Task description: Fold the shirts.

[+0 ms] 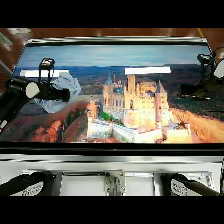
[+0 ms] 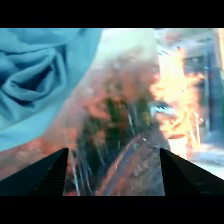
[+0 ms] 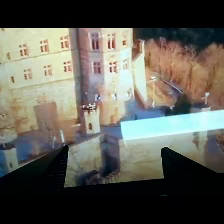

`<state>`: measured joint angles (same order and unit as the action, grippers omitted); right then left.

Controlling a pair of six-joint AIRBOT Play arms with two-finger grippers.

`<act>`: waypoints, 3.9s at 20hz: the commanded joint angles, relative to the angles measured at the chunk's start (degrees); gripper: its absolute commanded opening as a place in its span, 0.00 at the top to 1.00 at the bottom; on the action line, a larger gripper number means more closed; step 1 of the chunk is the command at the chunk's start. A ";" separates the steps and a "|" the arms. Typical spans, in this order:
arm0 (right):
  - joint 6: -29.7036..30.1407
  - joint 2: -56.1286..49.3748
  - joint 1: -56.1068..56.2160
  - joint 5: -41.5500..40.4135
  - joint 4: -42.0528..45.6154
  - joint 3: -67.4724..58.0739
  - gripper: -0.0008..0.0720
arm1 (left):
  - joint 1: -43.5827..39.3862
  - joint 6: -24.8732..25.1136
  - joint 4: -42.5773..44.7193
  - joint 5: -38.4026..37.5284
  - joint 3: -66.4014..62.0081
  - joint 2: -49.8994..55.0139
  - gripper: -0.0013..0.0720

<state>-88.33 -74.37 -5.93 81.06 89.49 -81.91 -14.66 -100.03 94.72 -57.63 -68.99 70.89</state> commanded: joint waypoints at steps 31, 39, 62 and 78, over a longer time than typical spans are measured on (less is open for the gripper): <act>8.57 17.07 0.04 10.88 -15.87 -10.03 0.04 | -28.00 6.64 -24.13 6.27 -12.81 -4.42 0.93; 7.58 17.05 0.02 13.35 -4.81 -1.29 0.04 | -21.86 5.46 -32.48 -1.86 -13.84 7.91 0.00; 10.08 -8.24 -7.63 -4.22 -31.10 26.23 0.04 | -7.98 19.87 -64.35 16.31 23.85 14.10 0.17; 6.99 -15.06 7.41 -22.43 -35.43 22.73 0.91 | -4.85 22.82 -57.77 15.45 17.92 7.56 0.93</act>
<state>-84.47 -90.94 0.58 60.80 55.31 -57.14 -21.47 -77.14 32.67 -42.57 -50.02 82.17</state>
